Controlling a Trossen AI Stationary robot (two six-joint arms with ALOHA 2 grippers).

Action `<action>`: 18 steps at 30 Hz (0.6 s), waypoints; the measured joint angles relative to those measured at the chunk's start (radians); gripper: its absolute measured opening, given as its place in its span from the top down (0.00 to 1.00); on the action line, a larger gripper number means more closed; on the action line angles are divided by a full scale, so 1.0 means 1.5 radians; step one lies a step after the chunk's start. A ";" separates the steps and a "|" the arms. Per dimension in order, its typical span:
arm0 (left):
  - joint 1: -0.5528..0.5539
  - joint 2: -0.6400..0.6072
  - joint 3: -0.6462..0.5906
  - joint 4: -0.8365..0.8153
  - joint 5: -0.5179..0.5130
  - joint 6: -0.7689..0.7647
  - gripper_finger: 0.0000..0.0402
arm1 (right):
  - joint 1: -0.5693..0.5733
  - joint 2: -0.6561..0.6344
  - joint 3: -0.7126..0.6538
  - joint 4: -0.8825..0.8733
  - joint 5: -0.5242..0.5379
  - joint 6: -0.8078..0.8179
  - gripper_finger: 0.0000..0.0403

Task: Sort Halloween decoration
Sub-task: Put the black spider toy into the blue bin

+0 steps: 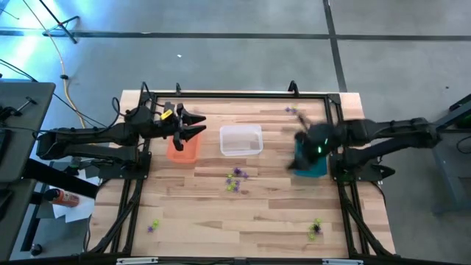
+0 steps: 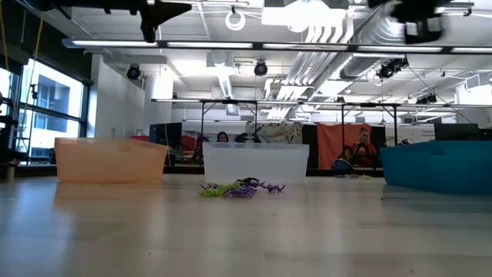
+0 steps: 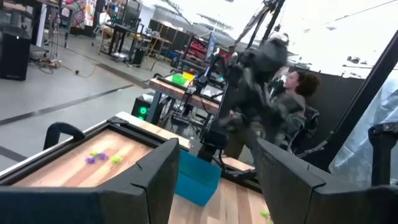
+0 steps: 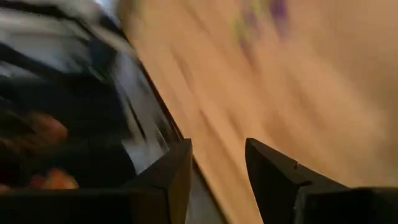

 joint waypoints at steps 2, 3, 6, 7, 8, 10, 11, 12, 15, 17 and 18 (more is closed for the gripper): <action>0.000 0.000 0.000 -0.002 0.000 0.000 0.53 | 0.074 0.022 0.000 -0.070 -0.020 0.078 0.65; 0.000 0.000 0.000 -0.002 -0.001 0.000 0.53 | 0.114 0.034 0.000 -0.088 -0.027 0.111 0.65; 0.000 0.000 0.000 -0.005 -0.001 0.000 0.53 | 0.233 0.076 0.000 -0.106 -0.053 0.235 0.65; 0.000 0.000 0.000 -0.005 -0.001 0.000 0.53 | 0.269 0.091 0.000 -0.102 -0.056 0.281 0.65; 0.000 0.000 0.000 -0.005 -0.001 0.000 0.53 | 0.302 0.108 0.000 -0.096 -0.056 0.328 0.65; 0.000 0.000 0.000 -0.005 -0.001 -0.002 0.53 | 0.360 0.145 0.000 -0.079 -0.056 0.413 0.65; 0.000 0.000 0.000 -0.006 -0.001 -0.005 0.53 | 0.385 0.165 0.000 -0.067 -0.055 0.441 0.65; 0.000 0.000 0.000 -0.006 -0.001 -0.008 0.53 | 0.407 0.185 0.000 -0.060 -0.053 0.466 0.65; 0.000 0.000 0.000 -0.006 -0.001 -0.015 0.53 | 0.445 0.250 0.000 -0.054 -0.051 0.522 0.65; 0.000 0.000 0.000 -0.006 -0.001 -0.016 0.53 | 0.451 0.291 0.000 -0.052 -0.051 0.535 0.65; 0.000 0.000 0.000 -0.006 -0.001 -0.017 0.53 | 0.450 0.311 0.000 -0.052 -0.050 0.536 0.65</action>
